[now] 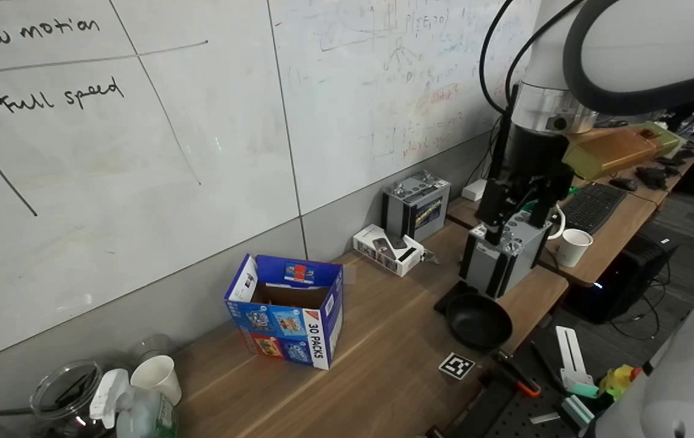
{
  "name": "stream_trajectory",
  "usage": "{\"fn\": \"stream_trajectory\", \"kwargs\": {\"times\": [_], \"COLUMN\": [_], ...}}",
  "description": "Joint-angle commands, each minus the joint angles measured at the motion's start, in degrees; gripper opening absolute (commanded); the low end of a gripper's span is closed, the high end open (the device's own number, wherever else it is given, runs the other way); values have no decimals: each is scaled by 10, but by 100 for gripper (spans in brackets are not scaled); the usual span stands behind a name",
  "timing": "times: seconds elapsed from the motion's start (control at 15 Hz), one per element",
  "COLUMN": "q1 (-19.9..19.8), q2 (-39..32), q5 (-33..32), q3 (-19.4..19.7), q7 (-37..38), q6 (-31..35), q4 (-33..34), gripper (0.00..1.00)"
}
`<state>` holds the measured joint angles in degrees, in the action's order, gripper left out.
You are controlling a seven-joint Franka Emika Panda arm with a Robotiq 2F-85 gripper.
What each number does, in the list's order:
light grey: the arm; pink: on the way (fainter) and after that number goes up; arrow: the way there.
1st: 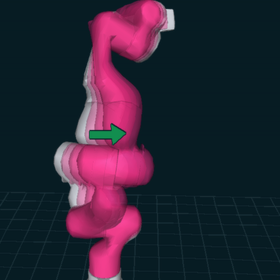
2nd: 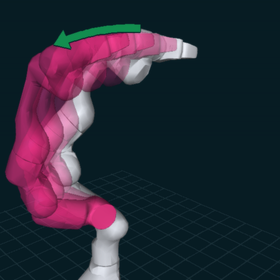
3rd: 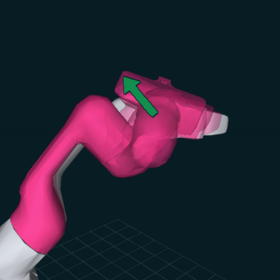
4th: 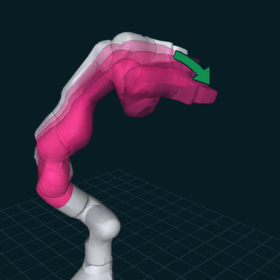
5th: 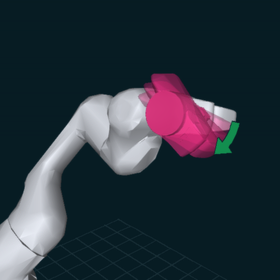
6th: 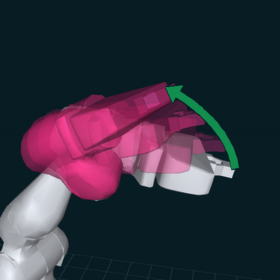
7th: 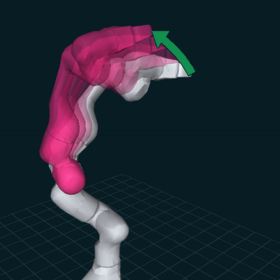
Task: Put the ropes in the box one at a time
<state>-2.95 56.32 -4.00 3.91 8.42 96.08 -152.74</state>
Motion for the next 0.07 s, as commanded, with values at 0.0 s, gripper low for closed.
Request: {"fn": "stream_trajectory", "kwargs": {"times": [0.0], "q1": [-12], "q2": [-1], "q5": [7], "q3": [-8], "q7": [-8], "q6": [-1], "q4": [1], "gripper": [100]}}
